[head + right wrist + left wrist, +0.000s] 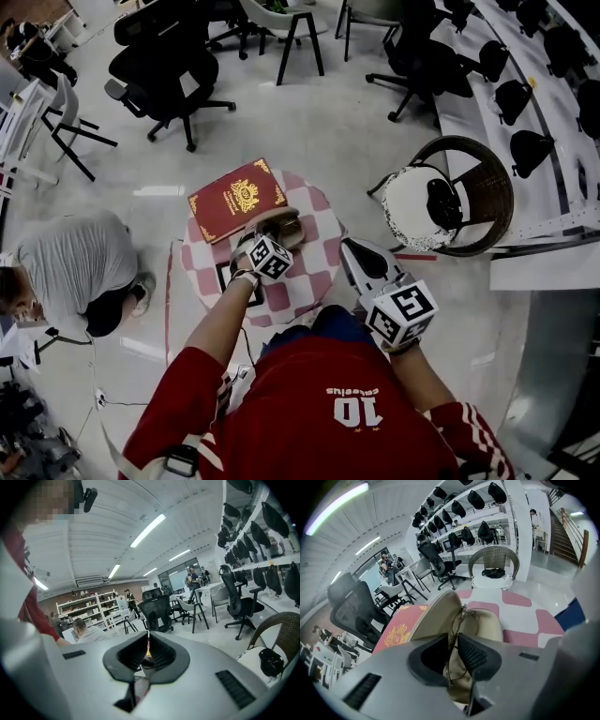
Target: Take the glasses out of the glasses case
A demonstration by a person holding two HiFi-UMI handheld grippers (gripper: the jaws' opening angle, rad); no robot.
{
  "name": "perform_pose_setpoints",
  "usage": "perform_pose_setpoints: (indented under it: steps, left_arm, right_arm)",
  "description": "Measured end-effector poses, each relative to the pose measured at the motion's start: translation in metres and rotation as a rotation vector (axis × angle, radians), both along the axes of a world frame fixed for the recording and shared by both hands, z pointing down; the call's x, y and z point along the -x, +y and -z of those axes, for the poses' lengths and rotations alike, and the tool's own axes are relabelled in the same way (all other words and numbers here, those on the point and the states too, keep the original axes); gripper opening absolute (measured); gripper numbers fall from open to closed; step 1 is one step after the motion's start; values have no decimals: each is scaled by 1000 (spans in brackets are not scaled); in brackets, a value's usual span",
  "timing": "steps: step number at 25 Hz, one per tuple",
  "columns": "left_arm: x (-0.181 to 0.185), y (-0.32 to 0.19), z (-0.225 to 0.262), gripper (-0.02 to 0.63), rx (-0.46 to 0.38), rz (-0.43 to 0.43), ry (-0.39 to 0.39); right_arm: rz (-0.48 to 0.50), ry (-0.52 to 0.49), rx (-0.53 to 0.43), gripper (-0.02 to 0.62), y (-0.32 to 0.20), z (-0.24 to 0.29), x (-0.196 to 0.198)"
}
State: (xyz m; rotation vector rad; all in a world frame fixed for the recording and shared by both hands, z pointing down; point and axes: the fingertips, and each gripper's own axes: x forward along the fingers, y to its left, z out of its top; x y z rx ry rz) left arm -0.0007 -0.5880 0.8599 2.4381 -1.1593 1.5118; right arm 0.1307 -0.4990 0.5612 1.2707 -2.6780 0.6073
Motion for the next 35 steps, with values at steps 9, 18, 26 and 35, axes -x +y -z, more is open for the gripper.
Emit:
perform_pose_setpoints:
  steps: [9, 18, 26, 35]
  left_arm:
    - [0, 2, 5, 21, 4, -32, -23]
    - [-6, 10, 20, 20, -9, -89, -41]
    - [-9, 22, 41, 20, -22, -113, -29]
    - [-4, 40, 88, 20, -68, -88, 48]
  right_arm:
    - [-3, -21, 40, 23, -3, -1, 1]
    - [-18, -41, 41, 23, 10, 8, -1]
    - [-49, -44, 36, 23, 28, 24, -3]
    - [-76, -47, 11, 23, 52, 47, 4]
